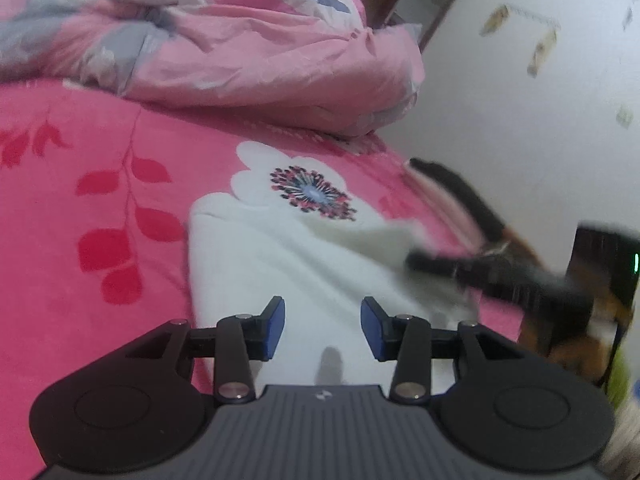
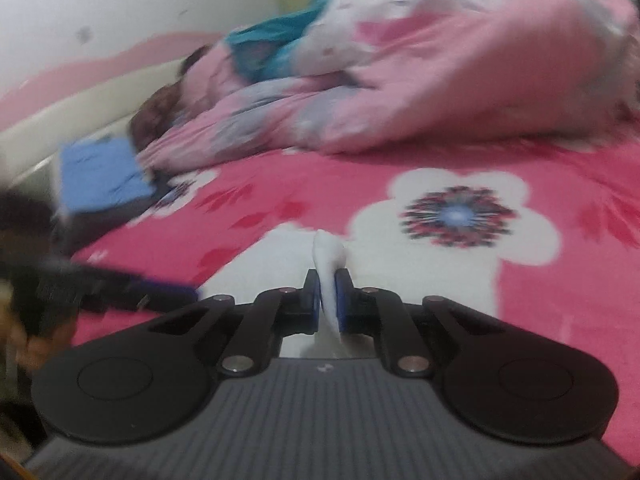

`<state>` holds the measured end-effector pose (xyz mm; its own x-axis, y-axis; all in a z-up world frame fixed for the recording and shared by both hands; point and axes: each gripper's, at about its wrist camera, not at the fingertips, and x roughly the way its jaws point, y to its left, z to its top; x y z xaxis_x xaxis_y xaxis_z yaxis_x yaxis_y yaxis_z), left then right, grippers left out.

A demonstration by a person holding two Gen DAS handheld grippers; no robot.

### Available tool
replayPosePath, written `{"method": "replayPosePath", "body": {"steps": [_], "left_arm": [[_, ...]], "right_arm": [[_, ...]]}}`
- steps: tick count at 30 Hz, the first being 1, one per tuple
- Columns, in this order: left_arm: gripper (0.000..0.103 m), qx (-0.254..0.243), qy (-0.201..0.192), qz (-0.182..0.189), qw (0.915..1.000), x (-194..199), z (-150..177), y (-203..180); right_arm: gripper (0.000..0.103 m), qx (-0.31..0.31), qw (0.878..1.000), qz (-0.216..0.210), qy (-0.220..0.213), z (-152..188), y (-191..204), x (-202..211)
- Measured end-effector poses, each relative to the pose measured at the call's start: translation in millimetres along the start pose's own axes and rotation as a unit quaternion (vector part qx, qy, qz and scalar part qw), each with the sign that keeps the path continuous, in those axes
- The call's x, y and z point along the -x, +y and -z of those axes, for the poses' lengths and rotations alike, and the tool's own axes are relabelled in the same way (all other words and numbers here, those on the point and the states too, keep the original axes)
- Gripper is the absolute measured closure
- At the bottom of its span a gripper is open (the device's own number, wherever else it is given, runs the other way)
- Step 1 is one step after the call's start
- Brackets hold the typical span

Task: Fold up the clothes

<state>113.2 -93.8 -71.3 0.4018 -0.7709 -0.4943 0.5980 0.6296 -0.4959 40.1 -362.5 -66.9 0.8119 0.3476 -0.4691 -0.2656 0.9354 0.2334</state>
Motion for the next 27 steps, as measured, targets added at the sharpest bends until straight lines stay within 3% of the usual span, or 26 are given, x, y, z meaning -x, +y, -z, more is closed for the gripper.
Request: {"method": "replayPosePath", "body": {"steps": [6, 8, 12, 16, 20, 23, 27], "left_arm": [[0.050, 0.007, -0.013, 0.025, 0.9996, -7.4, -11.6, -11.8], [0.050, -0.005, 0.000, 0.017, 0.9998, -19.9, -11.5, -18.0], [0.051, -0.013, 0.043, -0.022, 0.9987, -49.0, -8.0, -17.8], [0.051, -0.010, 0.050, -0.021, 0.9985, -52.9, -5.4, -12.5], [0.051, -0.015, 0.051, -0.019, 0.9984, -52.4, -3.8, -9.9], [0.051, -0.019, 0.050, -0.019, 0.9984, -51.7, -2.6, -10.2], [0.051, -0.027, 0.048, -0.014, 0.9984, -50.7, -1.8, -9.4]], "right_arm": [[0.093, 0.048, 0.998, -0.011, 0.042, 14.1, 28.3, -15.0], [0.092, 0.068, 0.997, -0.002, 0.039, 15.6, 36.6, -11.8], [0.074, 0.089, 0.995, -0.033, 0.041, 15.0, 43.9, 2.7], [0.072, 0.087, 0.995, -0.046, 0.022, 4.6, 25.3, 29.1], [0.070, -0.018, 0.999, -0.044, 0.003, -18.2, -31.1, 25.0], [0.073, -0.118, 0.992, -0.025, 0.034, -27.0, -77.3, -8.2], [0.077, -0.129, 0.986, -0.037, 0.102, -19.4, -85.0, -51.1]]}}
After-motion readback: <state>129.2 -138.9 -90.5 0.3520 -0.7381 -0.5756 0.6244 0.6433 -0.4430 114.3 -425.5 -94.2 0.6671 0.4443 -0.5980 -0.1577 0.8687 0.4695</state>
